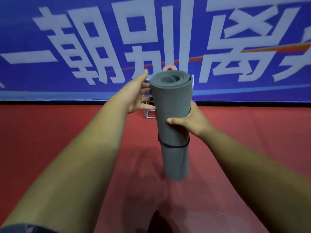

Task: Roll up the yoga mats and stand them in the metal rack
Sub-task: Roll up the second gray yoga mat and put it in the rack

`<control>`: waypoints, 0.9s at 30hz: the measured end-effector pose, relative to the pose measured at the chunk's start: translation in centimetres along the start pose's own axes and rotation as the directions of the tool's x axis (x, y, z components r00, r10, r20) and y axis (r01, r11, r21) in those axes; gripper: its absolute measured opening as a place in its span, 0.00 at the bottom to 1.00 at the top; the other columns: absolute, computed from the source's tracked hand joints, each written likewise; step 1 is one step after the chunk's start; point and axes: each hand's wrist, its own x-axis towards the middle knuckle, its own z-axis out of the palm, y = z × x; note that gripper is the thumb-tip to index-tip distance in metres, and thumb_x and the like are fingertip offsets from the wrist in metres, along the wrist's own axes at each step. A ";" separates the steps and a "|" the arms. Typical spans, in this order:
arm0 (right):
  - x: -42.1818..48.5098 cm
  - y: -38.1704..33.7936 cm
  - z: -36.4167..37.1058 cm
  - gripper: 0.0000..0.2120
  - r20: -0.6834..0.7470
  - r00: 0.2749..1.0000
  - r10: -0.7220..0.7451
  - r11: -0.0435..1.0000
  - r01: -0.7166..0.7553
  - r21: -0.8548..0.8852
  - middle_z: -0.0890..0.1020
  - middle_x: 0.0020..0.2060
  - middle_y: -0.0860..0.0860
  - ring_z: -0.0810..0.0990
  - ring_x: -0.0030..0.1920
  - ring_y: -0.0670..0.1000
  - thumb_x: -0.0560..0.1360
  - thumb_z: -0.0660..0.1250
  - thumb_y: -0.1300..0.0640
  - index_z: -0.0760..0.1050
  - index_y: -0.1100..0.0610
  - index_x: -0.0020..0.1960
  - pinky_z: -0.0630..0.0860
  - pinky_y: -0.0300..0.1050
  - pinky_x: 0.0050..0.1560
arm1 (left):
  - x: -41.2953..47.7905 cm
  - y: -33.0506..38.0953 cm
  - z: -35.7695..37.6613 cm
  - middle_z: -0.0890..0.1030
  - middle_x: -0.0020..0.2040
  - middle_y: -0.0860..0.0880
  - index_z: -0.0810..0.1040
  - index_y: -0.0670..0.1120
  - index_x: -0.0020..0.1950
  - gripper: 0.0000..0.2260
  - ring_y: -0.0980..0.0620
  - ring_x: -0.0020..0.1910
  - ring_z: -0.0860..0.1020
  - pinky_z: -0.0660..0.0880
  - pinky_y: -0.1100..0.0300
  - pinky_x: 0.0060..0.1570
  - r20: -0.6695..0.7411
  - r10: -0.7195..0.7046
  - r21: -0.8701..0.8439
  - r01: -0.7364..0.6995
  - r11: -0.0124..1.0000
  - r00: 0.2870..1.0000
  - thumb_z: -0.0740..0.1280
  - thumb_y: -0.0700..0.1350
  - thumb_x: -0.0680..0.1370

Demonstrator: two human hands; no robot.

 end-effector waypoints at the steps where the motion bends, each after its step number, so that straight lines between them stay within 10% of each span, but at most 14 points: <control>1: 0.9 -1.5 -0.6 0.38 -0.032 0.999 -0.013 1.000 0.014 0.017 0.87 0.57 0.39 0.85 0.58 0.39 0.59 0.89 0.41 0.79 0.46 0.65 0.82 0.50 0.63 | 0.0 0.2 -0.5 0.81 0.67 0.42 0.75 0.42 0.70 0.24 0.40 0.64 0.83 0.84 0.36 0.53 -0.029 0.026 -0.107 -0.029 0.994 0.999 0.63 0.60 0.86; 4: 3.9 -5.0 -1.7 0.33 -0.110 0.994 -0.021 0.997 0.029 0.068 0.88 0.55 0.39 0.86 0.57 0.42 0.61 0.86 0.38 0.82 0.44 0.63 0.82 0.52 0.63 | 0.8 -1.4 -2.2 0.77 0.68 0.43 0.75 0.47 0.65 0.11 0.44 0.64 0.80 0.83 0.45 0.51 -0.078 0.030 0.037 -0.027 0.999 0.997 0.67 0.49 0.84; 7: 7.3 -8.4 -1.4 0.34 -0.193 0.981 0.003 0.993 0.020 0.120 0.88 0.55 0.40 0.87 0.55 0.43 0.60 0.84 0.34 0.82 0.44 0.62 0.83 0.51 0.60 | 2.5 -5.0 -3.8 0.70 0.77 0.54 0.63 0.49 0.83 0.41 0.51 0.75 0.70 0.72 0.50 0.68 0.023 -0.081 0.447 0.062 0.893 0.996 0.80 0.53 0.75; 10: 11.1 -11.2 0.0 0.28 -0.195 0.981 0.021 0.992 0.004 0.126 0.88 0.51 0.38 0.88 0.53 0.44 0.64 0.81 0.32 0.84 0.42 0.60 0.85 0.52 0.57 | 5.6 -7.9 -5.1 0.67 0.79 0.56 0.51 0.48 0.86 0.60 0.55 0.74 0.71 0.69 0.54 0.73 0.105 -0.062 0.490 0.003 0.872 0.993 0.87 0.54 0.66; 15: 18.8 -13.7 3.6 0.43 -0.273 0.946 0.172 0.976 -0.126 0.177 0.87 0.53 0.41 0.87 0.53 0.49 0.55 0.76 0.19 0.81 0.43 0.62 0.84 0.54 0.56 | 12.1 -7.0 -8.7 0.80 0.66 0.56 0.67 0.52 0.75 0.52 0.56 0.63 0.81 0.77 0.54 0.65 -0.091 0.113 0.383 -0.070 0.921 0.989 0.89 0.57 0.57; 20: 26.0 -11.6 6.0 0.53 -0.189 0.941 0.282 0.949 -0.244 0.201 0.82 0.53 0.48 0.86 0.46 0.50 0.56 0.69 0.12 0.78 0.50 0.66 0.81 0.52 0.54 | 18.0 -3.0 -14.1 0.88 0.59 0.51 0.79 0.50 0.69 0.33 0.50 0.58 0.87 0.81 0.46 0.64 0.075 0.125 0.172 -0.136 0.976 0.989 0.86 0.52 0.67; 27: 26.3 -8.7 11.3 0.40 0.336 0.787 0.518 0.848 -0.523 -0.082 0.87 0.59 0.49 0.86 0.60 0.60 0.67 0.67 0.18 0.79 0.42 0.68 0.78 0.63 0.67 | 24.1 3.3 -17.0 0.90 0.53 0.49 0.83 0.48 0.65 0.30 0.49 0.51 0.89 0.84 0.51 0.53 -0.007 -0.120 0.075 0.120 0.990 0.993 0.77 0.68 0.72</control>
